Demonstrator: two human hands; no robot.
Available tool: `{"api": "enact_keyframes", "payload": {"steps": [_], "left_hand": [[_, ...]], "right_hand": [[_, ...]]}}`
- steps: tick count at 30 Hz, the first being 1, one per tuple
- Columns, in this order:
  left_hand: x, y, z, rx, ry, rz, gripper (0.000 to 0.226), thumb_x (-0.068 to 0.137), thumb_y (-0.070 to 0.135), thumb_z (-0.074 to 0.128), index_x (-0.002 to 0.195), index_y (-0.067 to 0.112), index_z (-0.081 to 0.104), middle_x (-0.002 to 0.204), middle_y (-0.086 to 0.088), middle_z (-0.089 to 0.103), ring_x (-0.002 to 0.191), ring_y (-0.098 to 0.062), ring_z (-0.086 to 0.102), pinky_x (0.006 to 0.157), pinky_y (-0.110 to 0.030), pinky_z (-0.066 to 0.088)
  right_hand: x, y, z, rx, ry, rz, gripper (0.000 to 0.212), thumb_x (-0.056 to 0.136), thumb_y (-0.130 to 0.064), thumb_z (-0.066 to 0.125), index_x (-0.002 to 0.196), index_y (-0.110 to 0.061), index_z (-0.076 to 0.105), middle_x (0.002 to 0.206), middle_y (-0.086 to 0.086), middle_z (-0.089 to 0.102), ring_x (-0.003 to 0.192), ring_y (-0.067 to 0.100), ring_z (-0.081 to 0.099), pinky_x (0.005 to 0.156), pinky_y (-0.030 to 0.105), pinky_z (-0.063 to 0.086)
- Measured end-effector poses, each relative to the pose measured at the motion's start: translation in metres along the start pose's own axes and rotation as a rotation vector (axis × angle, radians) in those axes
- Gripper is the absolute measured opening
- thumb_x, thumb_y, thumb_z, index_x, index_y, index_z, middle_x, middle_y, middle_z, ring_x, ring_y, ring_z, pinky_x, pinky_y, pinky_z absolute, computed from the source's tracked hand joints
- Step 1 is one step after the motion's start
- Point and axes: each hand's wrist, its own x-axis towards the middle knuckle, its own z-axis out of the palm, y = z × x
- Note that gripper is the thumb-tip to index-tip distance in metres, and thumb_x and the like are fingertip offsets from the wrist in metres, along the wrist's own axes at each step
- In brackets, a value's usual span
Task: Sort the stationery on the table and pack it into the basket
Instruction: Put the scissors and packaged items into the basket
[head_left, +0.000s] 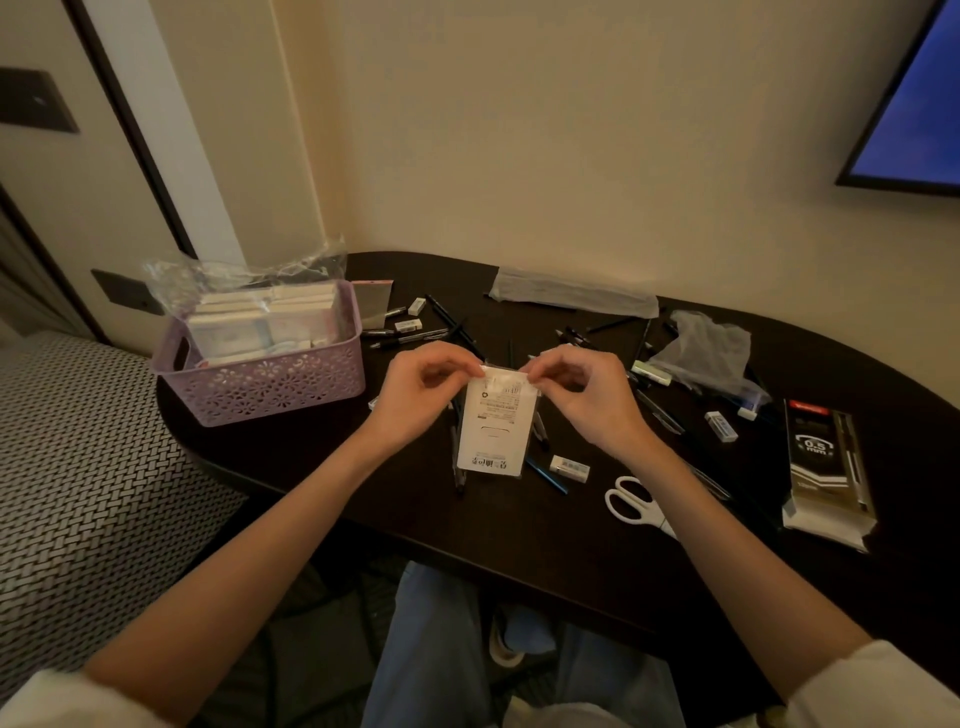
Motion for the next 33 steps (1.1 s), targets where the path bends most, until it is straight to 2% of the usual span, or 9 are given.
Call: {"api": "enact_keyframes", "payload": {"steps": [6,10,13,16,20,24,27,29,33], "left_hand": [[0.000,0.003,-0.004,0.087,-0.044,0.013,0.022,0.089,-0.006,0.057,0.096,0.011,0.071,0.106,0.008,0.065,0.110,-0.004,0.061,0.085,-0.018,0.054],[-0.002,0.010,0.000,0.103,-0.017,-0.003,0.016,0.085,-0.005,0.061,0.092,0.007,0.071,0.103,0.005,0.065,0.104,-0.004,0.063,0.081,-0.019,0.055],[-0.002,0.011,0.007,0.130,0.005,0.050,0.010,0.084,0.004,0.070,0.092,0.009,0.069,0.100,0.005,0.066,0.098,-0.005,0.065,0.080,-0.019,0.056],[-0.001,0.012,0.013,0.097,0.023,-0.060,0.016,0.083,0.006,0.071,0.094,0.016,0.065,0.097,0.011,0.064,0.098,-0.007,0.067,0.080,-0.021,0.057],[0.003,0.021,0.013,-0.021,0.106,-0.137,0.026,0.079,0.003,0.075,0.086,0.022,0.059,0.093,0.005,0.068,0.091,-0.008,0.070,0.078,-0.026,0.058],[0.011,0.034,0.002,-0.092,0.171,-0.095,0.029,0.076,0.000,0.076,0.086,0.021,0.057,0.090,0.003,0.068,0.088,-0.006,0.070,0.077,-0.024,0.058],[0.015,0.039,-0.009,-0.107,0.224,-0.062,0.035,0.074,0.000,0.077,0.095,0.017,0.055,0.089,0.001,0.067,0.085,-0.006,0.069,0.076,-0.022,0.057],[0.013,0.041,-0.019,-0.164,0.252,-0.050,0.041,0.074,0.002,0.078,0.103,0.013,0.053,0.089,-0.001,0.067,0.083,-0.007,0.069,0.077,-0.022,0.056],[0.006,0.044,-0.045,-0.142,0.103,-0.192,0.023,0.082,0.021,0.073,0.101,0.016,0.060,0.098,0.003,0.067,0.091,-0.004,0.066,0.076,-0.022,0.053]], "right_hand": [[-0.001,0.006,-0.005,-0.061,-0.009,-0.061,0.021,0.085,0.003,0.063,0.094,-0.013,0.073,0.101,-0.010,0.066,0.101,-0.001,0.061,0.085,0.011,0.050],[-0.002,0.007,-0.002,-0.046,0.002,-0.078,0.015,0.083,-0.003,0.068,0.093,-0.012,0.074,0.098,-0.010,0.067,0.095,0.002,0.064,0.080,0.015,0.053],[0.001,0.005,0.002,-0.050,0.008,0.008,0.012,0.082,-0.014,0.073,0.092,-0.017,0.067,0.095,-0.009,0.066,0.084,0.004,0.064,0.073,0.017,0.053],[0.006,0.003,0.004,-0.039,-0.006,0.065,0.022,0.083,-0.014,0.073,0.098,-0.021,0.057,0.095,-0.010,0.063,0.081,0.003,0.061,0.065,0.015,0.049],[0.015,-0.005,-0.003,-0.100,-0.124,0.048,0.028,0.087,-0.016,0.068,0.113,-0.021,0.062,0.101,-0.013,0.063,0.088,-0.001,0.058,0.061,0.011,0.042],[0.031,-0.021,-0.014,-0.134,-0.188,0.000,0.021,0.089,-0.019,0.066,0.110,-0.018,0.068,0.102,-0.008,0.066,0.097,0.004,0.060,0.067,0.014,0.043],[0.044,-0.032,-0.014,-0.159,-0.235,-0.031,0.018,0.089,-0.018,0.065,0.107,-0.019,0.068,0.104,-0.007,0.067,0.099,0.007,0.060,0.074,0.023,0.051],[0.050,-0.039,-0.011,-0.177,-0.224,-0.078,0.018,0.090,-0.016,0.064,0.108,-0.018,0.068,0.103,-0.009,0.064,0.097,0.005,0.058,0.074,0.020,0.047],[0.058,-0.053,0.001,-0.055,-0.192,-0.172,0.020,0.089,-0.011,0.064,0.107,-0.019,0.069,0.100,-0.013,0.065,0.095,0.000,0.060,0.073,0.016,0.050]]}}
